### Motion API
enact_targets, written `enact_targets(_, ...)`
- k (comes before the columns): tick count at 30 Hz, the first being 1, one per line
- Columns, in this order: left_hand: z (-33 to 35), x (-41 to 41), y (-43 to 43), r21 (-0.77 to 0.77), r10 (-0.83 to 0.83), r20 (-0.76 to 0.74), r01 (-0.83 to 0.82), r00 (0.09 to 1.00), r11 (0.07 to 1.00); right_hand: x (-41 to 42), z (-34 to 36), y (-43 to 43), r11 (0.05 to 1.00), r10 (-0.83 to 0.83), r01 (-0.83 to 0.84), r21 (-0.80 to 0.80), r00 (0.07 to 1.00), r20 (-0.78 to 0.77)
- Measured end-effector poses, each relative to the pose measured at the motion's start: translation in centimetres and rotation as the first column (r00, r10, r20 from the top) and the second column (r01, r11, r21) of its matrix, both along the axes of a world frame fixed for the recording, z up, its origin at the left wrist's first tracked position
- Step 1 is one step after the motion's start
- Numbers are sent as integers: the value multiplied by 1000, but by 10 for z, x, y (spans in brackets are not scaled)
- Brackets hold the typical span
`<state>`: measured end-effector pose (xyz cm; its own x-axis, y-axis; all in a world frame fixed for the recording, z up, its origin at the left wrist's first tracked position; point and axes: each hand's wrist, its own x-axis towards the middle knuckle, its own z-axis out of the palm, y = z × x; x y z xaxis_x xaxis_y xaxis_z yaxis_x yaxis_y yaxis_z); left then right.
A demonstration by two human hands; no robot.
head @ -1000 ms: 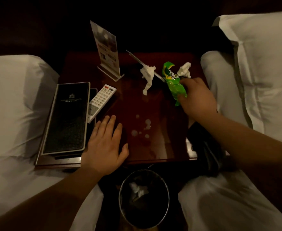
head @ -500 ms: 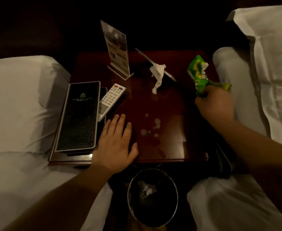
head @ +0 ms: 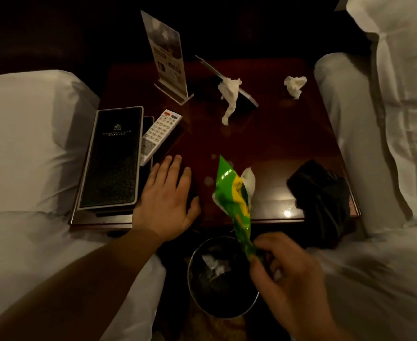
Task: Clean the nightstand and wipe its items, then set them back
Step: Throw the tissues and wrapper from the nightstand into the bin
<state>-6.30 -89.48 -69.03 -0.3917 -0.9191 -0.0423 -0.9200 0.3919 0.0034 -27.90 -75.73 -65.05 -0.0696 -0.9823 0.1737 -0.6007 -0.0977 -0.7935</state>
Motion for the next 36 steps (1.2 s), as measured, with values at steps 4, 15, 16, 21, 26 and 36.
enact_targets(4,0,-1,0,-2,6,-1,-6,1000,1000,4,-32,31,995,9,0,100,996,-90)
enact_targets(15,3,-1,3,-4,13,-26,-13,1000,1000,12,-152,57,871,98,32,490,966,-238)
enact_targets(16,3,-1,4,-4,14,-24,-14,1000,1000,13,-162,60,840,93,48,540,969,-231)
enact_targets(21,2,-1,3,-2,16,-32,-16,999,1000,18,-190,60,763,78,79,642,974,-212)
enact_targets(26,3,-3,4,11,16,-40,-16,999,1000,12,-178,53,766,138,18,643,972,-192)
enact_targets(36,11,-5,1,40,10,-34,-9,999,999,-20,-7,-9,997,74,-69,34,981,-178)
